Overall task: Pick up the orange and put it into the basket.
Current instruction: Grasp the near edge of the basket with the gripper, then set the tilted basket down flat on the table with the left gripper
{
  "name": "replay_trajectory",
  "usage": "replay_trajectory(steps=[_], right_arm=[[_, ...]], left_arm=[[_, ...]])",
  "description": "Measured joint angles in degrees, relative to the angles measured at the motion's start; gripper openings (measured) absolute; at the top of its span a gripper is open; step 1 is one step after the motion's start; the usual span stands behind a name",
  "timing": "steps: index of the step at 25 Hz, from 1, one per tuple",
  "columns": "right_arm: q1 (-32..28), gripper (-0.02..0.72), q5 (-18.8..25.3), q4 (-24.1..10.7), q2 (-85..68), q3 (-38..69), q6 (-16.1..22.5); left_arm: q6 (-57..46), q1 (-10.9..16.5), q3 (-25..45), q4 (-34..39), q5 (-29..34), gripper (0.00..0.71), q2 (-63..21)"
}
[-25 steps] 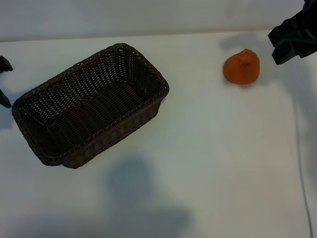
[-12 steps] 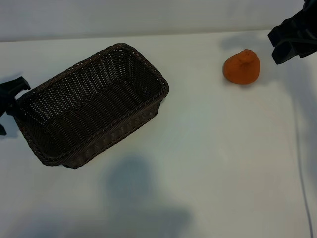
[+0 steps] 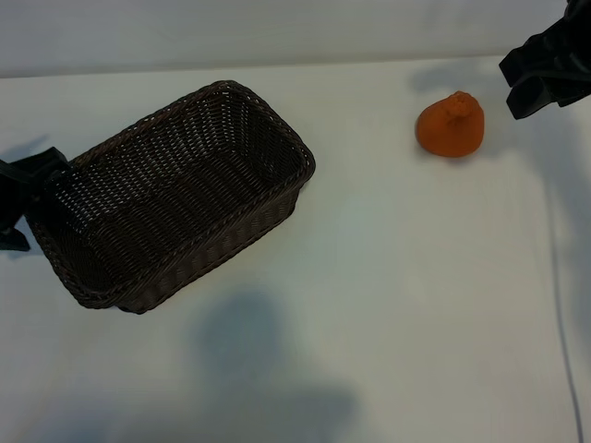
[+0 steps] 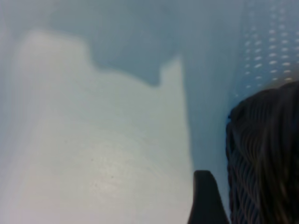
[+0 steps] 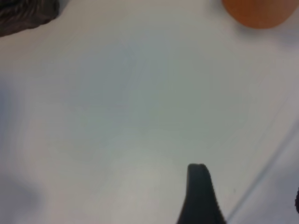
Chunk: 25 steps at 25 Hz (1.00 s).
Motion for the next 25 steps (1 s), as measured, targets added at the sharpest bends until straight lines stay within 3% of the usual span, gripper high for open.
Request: replay_trajectory(steps=[11,13,16,25], right_arm=[[0.00,0.472,-0.57,0.05,0.00,0.00,0.00],[0.00,0.472,-0.57,0.05,0.00,0.00,0.00],[0.00,0.472,-0.57,0.05,0.00,0.00,0.00],[0.00,0.472,-0.57,0.05,0.00,0.00,0.00]], left_arm=[[9.66,0.00,1.08,-12.85,-3.25,0.487,6.94],[10.23,0.00,1.08,-13.11,-3.11,0.413,6.93],[10.12,0.00,1.08,-12.91,-2.78,0.158,6.93],[10.32,0.00,0.26,-13.33,0.85,0.160,6.50]])
